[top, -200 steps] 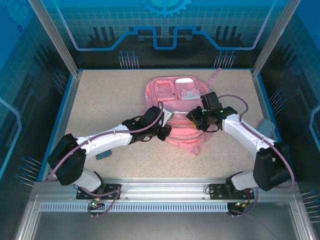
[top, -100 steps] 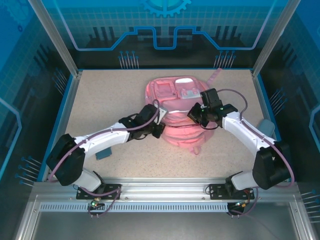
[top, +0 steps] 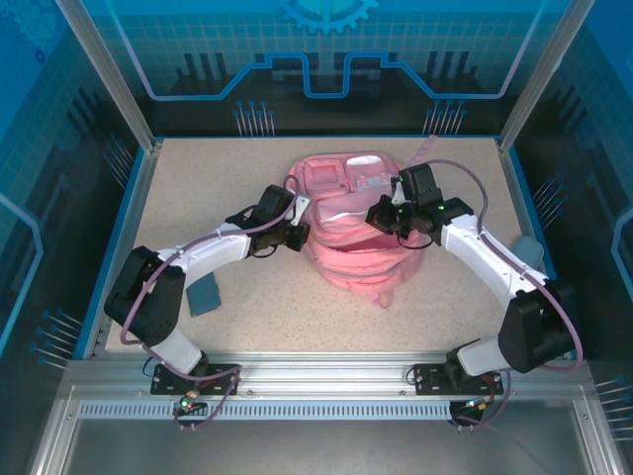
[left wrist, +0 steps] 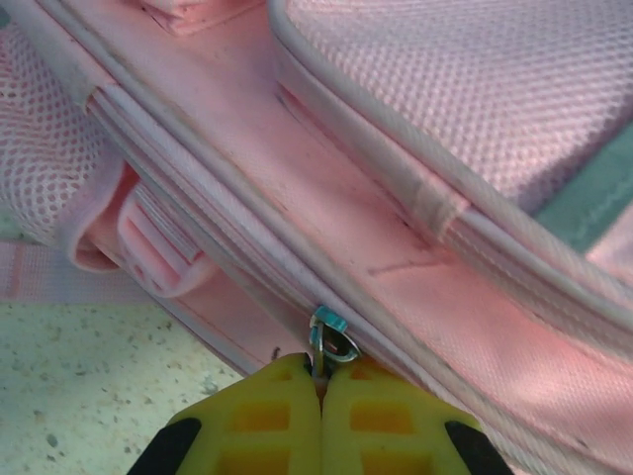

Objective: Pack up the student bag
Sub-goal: Unzip the student bag at the top-center of the table, then move the pencil pouch to the middle-right of the table.

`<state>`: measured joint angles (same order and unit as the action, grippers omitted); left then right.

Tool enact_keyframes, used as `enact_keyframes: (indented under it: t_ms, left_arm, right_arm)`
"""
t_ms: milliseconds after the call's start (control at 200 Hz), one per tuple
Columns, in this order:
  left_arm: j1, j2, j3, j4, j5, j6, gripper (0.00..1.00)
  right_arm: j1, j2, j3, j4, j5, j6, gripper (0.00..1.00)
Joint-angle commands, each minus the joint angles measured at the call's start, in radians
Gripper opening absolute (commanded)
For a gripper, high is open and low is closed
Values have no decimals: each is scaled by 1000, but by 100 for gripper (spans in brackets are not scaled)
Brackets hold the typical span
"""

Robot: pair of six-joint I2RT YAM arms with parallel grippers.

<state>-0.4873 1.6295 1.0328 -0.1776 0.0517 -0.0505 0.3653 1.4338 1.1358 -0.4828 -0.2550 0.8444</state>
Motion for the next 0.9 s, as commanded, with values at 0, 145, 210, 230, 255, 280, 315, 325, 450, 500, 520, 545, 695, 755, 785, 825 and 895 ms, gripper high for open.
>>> enact_keyframes:
  t_ms: [0,145,210,230,255,280,315,325,450,500,520,545,695,755,785,825,895]
  left_arm:
    - [31,16,45,35,-20,21,0]
    - [70,-45,-23,37,-112,-51,0]
    - [96,-83,-72,44,-119,-82,0]
    - [106,-94,-86,44,-121,-91,0]
    - [118,-106,-101,44,-121,-103,0]
    - [129,-116,-112,39,-120,-113,1]
    - [140,-129,-126,31,-120,-122,10]
    - [143,-133,-127,28,-123,-125,13]
    - [148,-193,-144,-13,-143,-138,61]
    - [147,-224,-142,-30,-137,-146,76]
    - [147,-237,-142,-37,-133,-150,80]
    - [147,-253,-139,-46,-129,-154,84]
    - [151,-354,-129,-91,-151,-201,99]
    - [159,-390,-125,-107,-152,-221,99]
    - [162,-405,-122,-116,-150,-227,99]
    - [167,-421,-116,-132,-151,-237,99]
    - [170,-442,-105,-159,-156,-248,99]
  right_arm:
    - [4,41,62,29,-111,-88,0]
    - [46,129,129,50,-181,-113,0]
    - [80,174,174,45,-195,-132,0]
    - [90,188,190,43,-204,-140,0]
    - [102,203,207,41,-212,-149,0]
    - [111,219,222,39,-221,-155,0]
    - [123,235,238,38,-233,-159,0]
    - [125,239,242,37,-235,-160,0]
    - [129,235,260,-11,-197,-172,36]
    - [130,204,257,-45,-145,-190,54]
    - [128,189,255,-59,-119,-199,59]
    - [127,167,250,-79,-79,-210,65]
    - [86,41,193,-210,246,-269,85]
    - [36,-3,145,-237,335,-279,89]
    - [4,-25,121,-246,375,-287,90]
    - [-39,-51,93,-260,430,-288,92]
    - [-115,-91,38,-263,523,-297,96]
